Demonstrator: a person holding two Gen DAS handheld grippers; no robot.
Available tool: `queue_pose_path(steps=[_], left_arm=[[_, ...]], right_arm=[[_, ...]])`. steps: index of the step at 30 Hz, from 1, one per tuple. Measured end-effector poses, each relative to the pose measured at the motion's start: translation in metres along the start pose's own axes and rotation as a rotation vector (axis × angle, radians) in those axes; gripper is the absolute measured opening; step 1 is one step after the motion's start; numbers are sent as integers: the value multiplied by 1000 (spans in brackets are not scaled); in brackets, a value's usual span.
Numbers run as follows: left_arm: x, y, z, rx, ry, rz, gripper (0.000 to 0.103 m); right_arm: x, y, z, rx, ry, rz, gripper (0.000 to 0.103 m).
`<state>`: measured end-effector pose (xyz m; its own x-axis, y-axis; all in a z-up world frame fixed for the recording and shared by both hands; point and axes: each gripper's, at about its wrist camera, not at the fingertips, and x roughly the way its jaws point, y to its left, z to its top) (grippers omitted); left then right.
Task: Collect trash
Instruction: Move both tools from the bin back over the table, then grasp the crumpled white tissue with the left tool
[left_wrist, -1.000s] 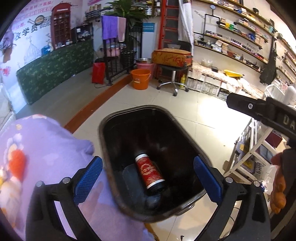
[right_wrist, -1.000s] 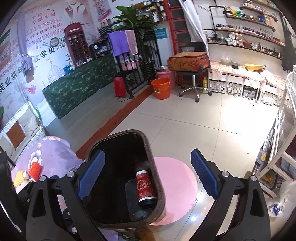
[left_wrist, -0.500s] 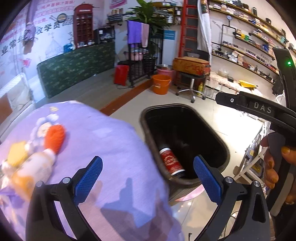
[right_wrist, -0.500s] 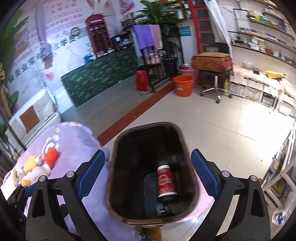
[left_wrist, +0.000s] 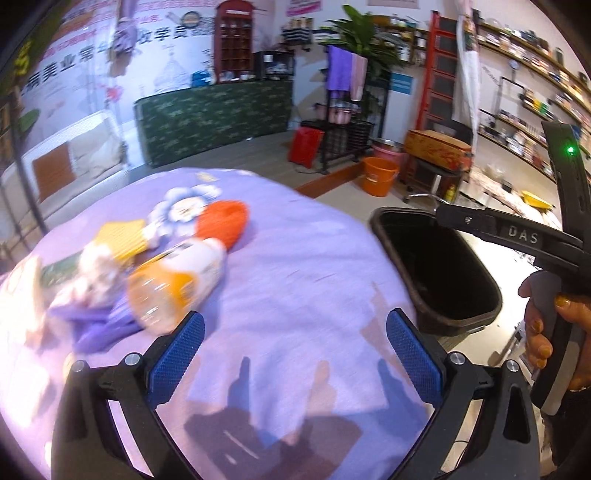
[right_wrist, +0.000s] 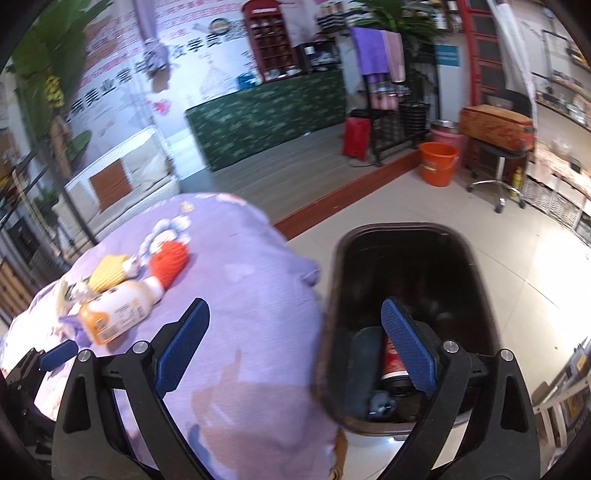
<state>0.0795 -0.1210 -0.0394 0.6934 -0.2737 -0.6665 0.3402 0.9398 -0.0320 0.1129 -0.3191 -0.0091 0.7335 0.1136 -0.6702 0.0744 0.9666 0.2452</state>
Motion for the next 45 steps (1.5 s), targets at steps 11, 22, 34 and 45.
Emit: queue_pose_path(steps=[11, 22, 34, 45], left_arm=[[-29, 95, -44, -152, 42, 189, 97], [-52, 169, -81, -217, 92, 372, 97], [-64, 239, -98, -327, 139, 443, 85], [-34, 249, -96, -378, 195, 461, 56]], right_arm=[[21, 57, -16, -108, 84, 107, 93], [28, 112, -28, -207, 119, 197, 93], [32, 145, -43, -241, 164, 234, 93], [36, 156, -47, -265, 182, 235, 93]])
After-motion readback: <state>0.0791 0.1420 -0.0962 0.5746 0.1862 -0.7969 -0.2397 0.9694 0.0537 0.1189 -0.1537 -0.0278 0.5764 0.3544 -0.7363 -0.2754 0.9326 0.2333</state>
